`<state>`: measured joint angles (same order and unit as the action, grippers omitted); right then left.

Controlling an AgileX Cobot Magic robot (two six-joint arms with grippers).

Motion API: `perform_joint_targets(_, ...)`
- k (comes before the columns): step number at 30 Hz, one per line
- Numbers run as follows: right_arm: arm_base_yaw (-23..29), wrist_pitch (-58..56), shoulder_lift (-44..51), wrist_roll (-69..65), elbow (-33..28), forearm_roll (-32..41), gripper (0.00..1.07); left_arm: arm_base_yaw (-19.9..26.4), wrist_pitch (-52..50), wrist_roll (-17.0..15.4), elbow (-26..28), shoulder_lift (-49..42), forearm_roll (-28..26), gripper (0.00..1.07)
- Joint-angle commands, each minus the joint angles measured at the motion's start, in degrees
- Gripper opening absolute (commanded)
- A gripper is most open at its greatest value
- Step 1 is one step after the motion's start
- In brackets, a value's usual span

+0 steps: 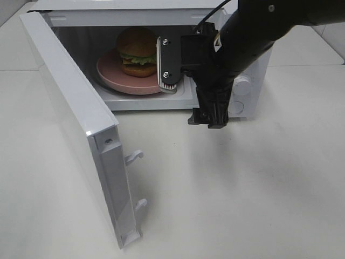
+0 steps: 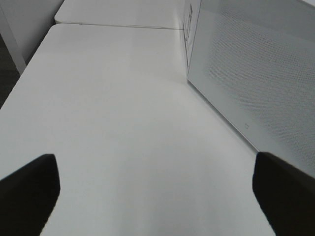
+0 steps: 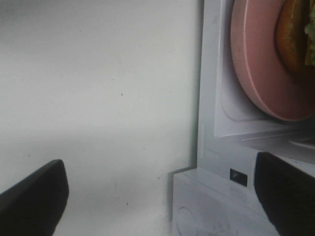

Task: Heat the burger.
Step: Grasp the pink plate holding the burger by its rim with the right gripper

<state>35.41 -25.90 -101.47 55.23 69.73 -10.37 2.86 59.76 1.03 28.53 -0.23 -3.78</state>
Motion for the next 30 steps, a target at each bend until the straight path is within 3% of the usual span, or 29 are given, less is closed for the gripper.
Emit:
perform_joint_targets(1,0.2,1.0,-4.0,-0.9,3.6,-0.6,0.97,-0.1,-0.3,0.0,-0.1,-1.3,-0.3,1.01)
perform_joint_targets(21,0.0,5.3,-20.1,-2.4,17.5,-1.9,0.94,-0.1,-0.3,0.0,-0.1,-1.3,-0.3,1.01)
perform_joint_targets(30,-1.1,4.5,-27.7,-3.2,27.3,-2.0,0.92,-0.1,-0.3,0.0,-0.1,-1.3,-0.3,1.01)
